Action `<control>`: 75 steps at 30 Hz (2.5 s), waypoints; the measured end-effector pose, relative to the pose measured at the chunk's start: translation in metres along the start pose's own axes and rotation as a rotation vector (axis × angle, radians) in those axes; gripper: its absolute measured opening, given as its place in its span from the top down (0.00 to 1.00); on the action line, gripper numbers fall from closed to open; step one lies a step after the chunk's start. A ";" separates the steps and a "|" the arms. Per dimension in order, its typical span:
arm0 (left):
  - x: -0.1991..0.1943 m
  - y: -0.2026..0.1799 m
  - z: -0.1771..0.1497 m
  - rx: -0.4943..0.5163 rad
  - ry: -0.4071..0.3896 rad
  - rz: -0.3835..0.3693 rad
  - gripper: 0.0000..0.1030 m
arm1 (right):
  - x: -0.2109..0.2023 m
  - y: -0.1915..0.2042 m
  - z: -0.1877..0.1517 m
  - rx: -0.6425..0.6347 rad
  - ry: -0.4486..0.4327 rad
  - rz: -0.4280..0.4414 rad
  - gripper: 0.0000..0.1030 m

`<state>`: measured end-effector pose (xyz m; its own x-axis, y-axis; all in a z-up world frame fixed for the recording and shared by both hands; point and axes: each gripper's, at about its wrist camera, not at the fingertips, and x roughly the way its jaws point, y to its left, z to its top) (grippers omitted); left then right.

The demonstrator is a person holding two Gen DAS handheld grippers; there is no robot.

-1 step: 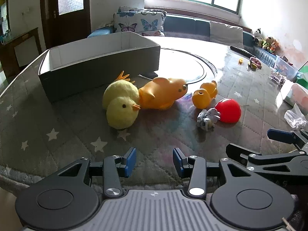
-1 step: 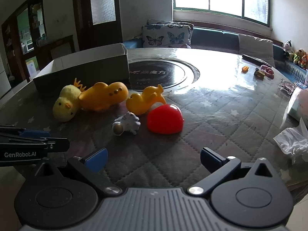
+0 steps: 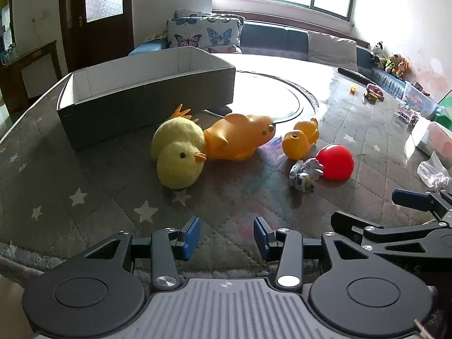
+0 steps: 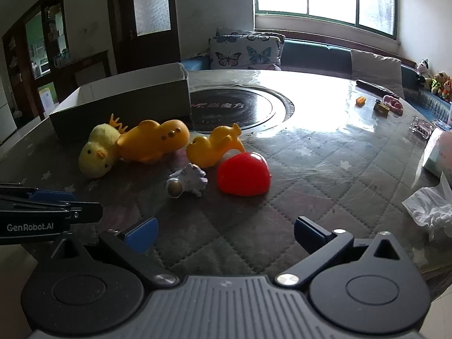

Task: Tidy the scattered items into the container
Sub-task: 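Move the left gripper toward the small white astronaut toy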

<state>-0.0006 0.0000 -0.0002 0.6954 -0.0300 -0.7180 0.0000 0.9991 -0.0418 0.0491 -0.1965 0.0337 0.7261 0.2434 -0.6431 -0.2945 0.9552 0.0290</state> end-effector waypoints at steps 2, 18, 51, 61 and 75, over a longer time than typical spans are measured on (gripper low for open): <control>0.000 0.000 -0.001 0.001 0.006 0.001 0.57 | 0.000 0.002 -0.001 0.001 0.010 -0.002 0.00; 0.002 -0.001 -0.006 0.001 0.053 0.038 0.57 | -0.001 0.011 -0.006 -0.005 0.058 0.022 0.00; 0.007 0.001 0.003 0.006 0.072 0.062 0.57 | 0.005 0.018 0.002 -0.032 0.079 0.040 0.00; 0.010 0.003 0.006 0.004 0.077 0.068 0.57 | 0.009 0.019 0.005 -0.035 0.088 0.045 0.00; 0.015 0.005 0.011 0.003 0.083 0.070 0.57 | 0.016 0.019 0.007 -0.032 0.098 0.055 0.00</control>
<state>0.0176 0.0049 -0.0031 0.6314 0.0375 -0.7745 -0.0438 0.9990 0.0126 0.0601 -0.1733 0.0294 0.6441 0.2763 -0.7133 -0.3533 0.9345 0.0430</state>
